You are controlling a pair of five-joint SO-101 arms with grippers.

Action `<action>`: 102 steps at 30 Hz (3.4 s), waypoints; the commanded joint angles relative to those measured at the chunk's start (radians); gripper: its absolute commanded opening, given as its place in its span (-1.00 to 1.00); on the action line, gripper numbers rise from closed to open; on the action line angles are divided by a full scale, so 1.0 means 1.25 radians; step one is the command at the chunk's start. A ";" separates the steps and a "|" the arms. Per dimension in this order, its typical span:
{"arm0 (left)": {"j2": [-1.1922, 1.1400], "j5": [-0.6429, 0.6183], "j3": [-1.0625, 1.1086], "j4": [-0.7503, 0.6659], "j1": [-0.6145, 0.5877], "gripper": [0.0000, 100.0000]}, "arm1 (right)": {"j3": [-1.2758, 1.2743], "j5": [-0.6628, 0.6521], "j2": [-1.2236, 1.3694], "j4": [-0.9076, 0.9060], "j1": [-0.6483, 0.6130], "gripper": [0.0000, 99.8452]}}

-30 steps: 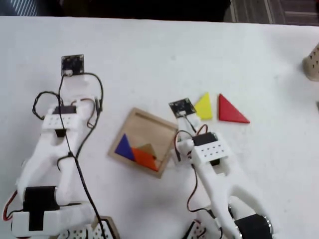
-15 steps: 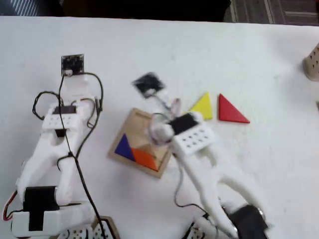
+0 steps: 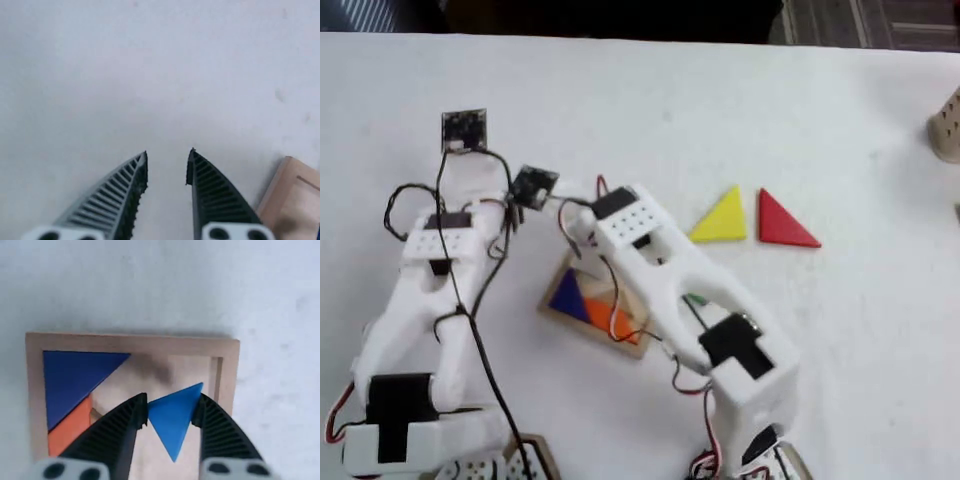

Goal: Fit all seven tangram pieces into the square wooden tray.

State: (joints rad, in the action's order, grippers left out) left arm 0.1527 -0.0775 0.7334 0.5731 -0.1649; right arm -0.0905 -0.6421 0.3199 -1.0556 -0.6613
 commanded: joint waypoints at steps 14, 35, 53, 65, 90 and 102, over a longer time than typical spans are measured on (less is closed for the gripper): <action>0.034 -0.005 -0.007 -0.047 -0.001 -0.71 | 0.174 0.039 0.026 -0.199 0.012 -0.75; 0.034 -0.005 -0.007 -0.044 0.002 -0.71 | -0.033 0.475 -0.041 0.226 0.106 -0.96; 0.034 -0.005 -0.007 -0.043 0.002 -0.71 | 0.066 0.347 0.063 0.099 0.008 -0.96; 0.034 -0.005 -0.007 -0.044 0.003 -0.71 | -0.129 0.290 -0.155 0.066 0.026 -0.96; 0.034 -0.005 -0.007 -0.043 0.003 -0.71 | -0.103 0.284 -0.056 0.169 0.055 -0.96; 0.034 -0.005 -0.007 -0.044 0.003 -0.71 | -0.098 0.288 -0.042 0.100 0.084 -0.96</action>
State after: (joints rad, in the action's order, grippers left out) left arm 0.1527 -0.0806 0.7334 0.5485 -0.1634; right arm -0.2608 -0.2693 0.2447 -0.9636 -0.5600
